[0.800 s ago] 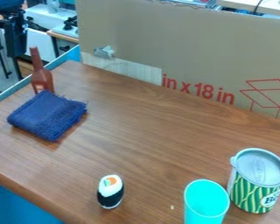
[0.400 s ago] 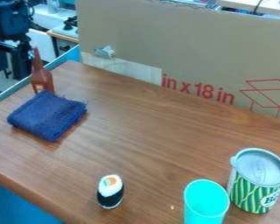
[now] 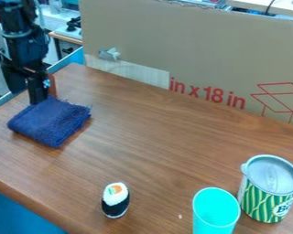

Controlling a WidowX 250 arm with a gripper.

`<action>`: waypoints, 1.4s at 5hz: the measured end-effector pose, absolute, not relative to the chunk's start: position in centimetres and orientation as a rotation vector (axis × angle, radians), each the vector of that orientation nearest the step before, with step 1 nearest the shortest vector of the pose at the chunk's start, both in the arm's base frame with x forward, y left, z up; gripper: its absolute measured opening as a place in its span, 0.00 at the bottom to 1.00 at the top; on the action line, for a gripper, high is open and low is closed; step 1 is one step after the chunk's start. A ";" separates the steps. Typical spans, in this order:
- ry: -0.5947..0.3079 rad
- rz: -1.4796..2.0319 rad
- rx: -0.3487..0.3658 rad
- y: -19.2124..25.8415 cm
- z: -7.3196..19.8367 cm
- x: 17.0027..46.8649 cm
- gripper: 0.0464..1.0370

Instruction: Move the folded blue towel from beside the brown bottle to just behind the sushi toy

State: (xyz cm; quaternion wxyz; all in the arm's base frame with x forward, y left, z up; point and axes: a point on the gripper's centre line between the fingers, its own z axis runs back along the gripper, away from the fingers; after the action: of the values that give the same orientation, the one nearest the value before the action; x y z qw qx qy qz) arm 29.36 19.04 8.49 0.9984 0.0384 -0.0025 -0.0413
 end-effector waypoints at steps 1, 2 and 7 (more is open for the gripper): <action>0.041 -0.085 0.056 18.6 5.7 30.3 0.96; 0.059 -0.078 0.068 18.3 4.6 31.1 0.96; 0.144 -0.324 -0.146 5.6 2.5 29.2 0.96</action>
State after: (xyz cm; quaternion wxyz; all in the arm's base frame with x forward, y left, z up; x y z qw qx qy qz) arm 29.19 5.56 2.51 0.9817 -0.0723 0.0718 -0.1609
